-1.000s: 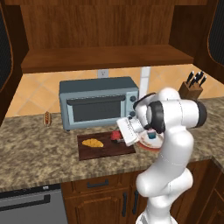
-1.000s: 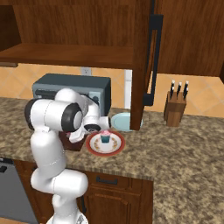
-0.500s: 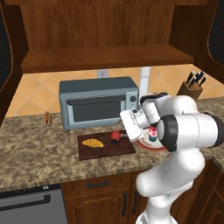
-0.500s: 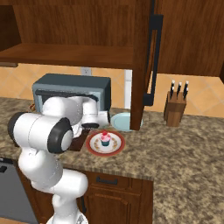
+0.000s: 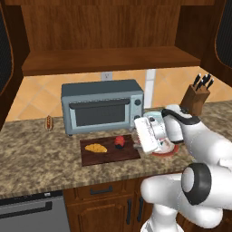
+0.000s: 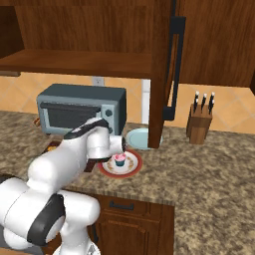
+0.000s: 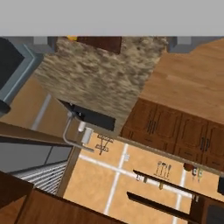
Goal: From the different types of pastries on the counter, select a croissant and place it on the cutting board. Then retrieve a jar of jam from the cabinet and place it alongside the croissant on the cutting board.
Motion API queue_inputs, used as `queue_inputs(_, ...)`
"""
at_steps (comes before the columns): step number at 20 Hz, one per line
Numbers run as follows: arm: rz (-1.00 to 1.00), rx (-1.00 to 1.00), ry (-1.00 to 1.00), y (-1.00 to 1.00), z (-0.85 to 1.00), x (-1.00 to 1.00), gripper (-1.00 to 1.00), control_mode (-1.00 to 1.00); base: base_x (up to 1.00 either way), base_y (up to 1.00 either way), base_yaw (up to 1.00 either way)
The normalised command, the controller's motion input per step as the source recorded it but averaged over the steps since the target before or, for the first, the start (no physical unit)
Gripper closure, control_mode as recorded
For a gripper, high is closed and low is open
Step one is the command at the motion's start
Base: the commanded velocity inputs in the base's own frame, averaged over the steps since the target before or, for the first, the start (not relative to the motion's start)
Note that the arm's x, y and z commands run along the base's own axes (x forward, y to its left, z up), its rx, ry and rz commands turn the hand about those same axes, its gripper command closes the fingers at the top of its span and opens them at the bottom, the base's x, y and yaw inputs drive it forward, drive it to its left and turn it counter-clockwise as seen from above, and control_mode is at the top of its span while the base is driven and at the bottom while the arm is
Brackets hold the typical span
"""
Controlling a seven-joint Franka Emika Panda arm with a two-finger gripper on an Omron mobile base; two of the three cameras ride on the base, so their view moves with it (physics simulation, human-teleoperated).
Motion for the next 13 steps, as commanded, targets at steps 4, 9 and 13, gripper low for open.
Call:
queue_inputs(4,-0.15,0.03,0.0,0.0,0.51,-0.94,-1.0,-1.0,0.0,0.0,0.0)
queue_inputs(9,-0.17,0.06,0.01,-0.02,0.63,-0.91,-1.0,-1.0,0.0,0.0,0.0)
queue_inputs(13,-0.26,0.04,0.09,-0.14,0.92,-0.51,-1.0,-1.0,0.0,0.0,0.0)
